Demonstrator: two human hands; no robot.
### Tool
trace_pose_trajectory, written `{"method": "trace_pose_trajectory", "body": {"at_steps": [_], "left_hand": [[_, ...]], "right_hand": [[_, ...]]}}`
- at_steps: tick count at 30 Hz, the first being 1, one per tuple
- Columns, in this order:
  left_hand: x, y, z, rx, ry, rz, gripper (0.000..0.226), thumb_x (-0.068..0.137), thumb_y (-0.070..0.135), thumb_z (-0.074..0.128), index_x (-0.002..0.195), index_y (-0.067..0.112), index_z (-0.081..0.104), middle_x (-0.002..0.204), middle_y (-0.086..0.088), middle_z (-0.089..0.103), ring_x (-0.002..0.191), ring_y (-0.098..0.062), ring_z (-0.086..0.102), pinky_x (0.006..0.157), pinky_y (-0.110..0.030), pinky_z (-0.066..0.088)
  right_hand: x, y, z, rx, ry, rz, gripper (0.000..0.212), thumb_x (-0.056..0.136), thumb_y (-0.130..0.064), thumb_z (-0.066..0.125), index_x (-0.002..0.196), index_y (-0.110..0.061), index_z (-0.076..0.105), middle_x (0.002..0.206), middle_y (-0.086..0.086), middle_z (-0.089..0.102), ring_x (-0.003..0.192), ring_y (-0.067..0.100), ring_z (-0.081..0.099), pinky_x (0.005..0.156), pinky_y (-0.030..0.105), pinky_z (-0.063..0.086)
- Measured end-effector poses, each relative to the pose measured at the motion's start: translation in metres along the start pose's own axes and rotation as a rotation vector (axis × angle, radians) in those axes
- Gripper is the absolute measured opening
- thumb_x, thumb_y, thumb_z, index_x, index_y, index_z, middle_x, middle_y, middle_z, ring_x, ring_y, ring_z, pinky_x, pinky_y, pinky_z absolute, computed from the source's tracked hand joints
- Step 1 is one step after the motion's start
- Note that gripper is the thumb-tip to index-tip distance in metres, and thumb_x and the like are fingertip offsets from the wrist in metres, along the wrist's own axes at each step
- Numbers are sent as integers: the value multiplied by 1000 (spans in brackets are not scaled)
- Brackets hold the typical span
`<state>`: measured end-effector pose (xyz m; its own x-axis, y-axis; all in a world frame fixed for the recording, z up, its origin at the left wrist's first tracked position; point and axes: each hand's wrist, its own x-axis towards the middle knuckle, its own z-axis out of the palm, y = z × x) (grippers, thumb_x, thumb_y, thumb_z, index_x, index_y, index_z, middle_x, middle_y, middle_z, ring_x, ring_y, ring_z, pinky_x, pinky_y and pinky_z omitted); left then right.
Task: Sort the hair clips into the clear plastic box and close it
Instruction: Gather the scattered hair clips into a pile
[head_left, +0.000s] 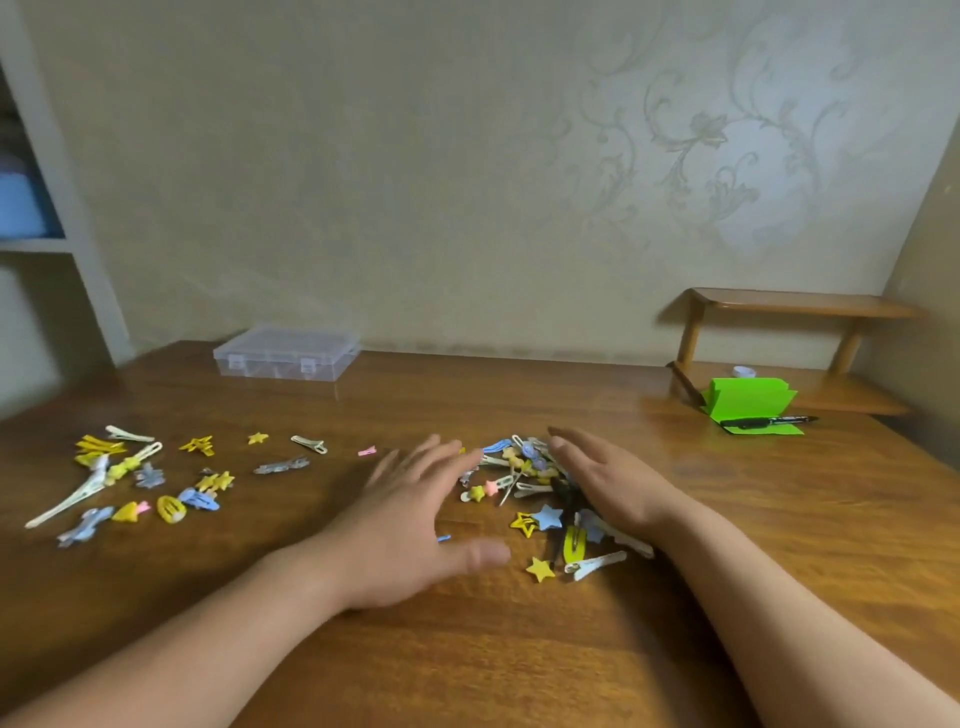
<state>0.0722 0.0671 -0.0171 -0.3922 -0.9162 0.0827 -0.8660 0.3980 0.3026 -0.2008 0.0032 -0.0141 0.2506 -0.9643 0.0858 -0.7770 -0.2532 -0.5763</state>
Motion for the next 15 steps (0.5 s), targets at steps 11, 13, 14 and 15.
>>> {"method": "trace_pose_trajectory", "body": {"at_steps": [11, 13, 14, 15], "left_hand": [[-10, 18, 5, -24, -47, -33, 137, 71, 104, 46, 173, 31, -6, 181, 12, -12, 163, -7, -22, 135, -55, -6], [-16, 24, 7, 5, -64, -26, 141, 69, 106, 46, 173, 28, -9, 180, 13, -16, 162, -7, -26, 134, -57, -9], [-18, 28, 8, 31, -75, -11, 142, 69, 106, 46, 173, 27, -10, 179, 13, -18, 161, -7, -28, 133, -58, -10], [-18, 33, 10, 54, -77, 11, 142, 69, 106, 46, 173, 27, -11, 179, 12, -19, 161, -8, -30, 133, -59, -12]], "right_hand": [[25, -64, 62, -199, 247, 198, 41, 103, -35, 26, 109, -17, 62, 123, 11, 66, 119, 33, 58, 104, 50, 44], [31, -68, 58, -57, 272, 206, 39, 106, -33, 28, 107, -13, 62, 124, 15, 66, 115, 34, 59, 102, 46, 47], [32, -69, 53, 59, 278, 193, 40, 108, -31, 30, 111, -9, 64, 126, 18, 67, 115, 34, 60, 101, 43, 48], [34, -69, 46, 148, 268, 175, 42, 111, -30, 32, 119, -6, 66, 132, 20, 66, 119, 34, 60, 99, 39, 46]]}}
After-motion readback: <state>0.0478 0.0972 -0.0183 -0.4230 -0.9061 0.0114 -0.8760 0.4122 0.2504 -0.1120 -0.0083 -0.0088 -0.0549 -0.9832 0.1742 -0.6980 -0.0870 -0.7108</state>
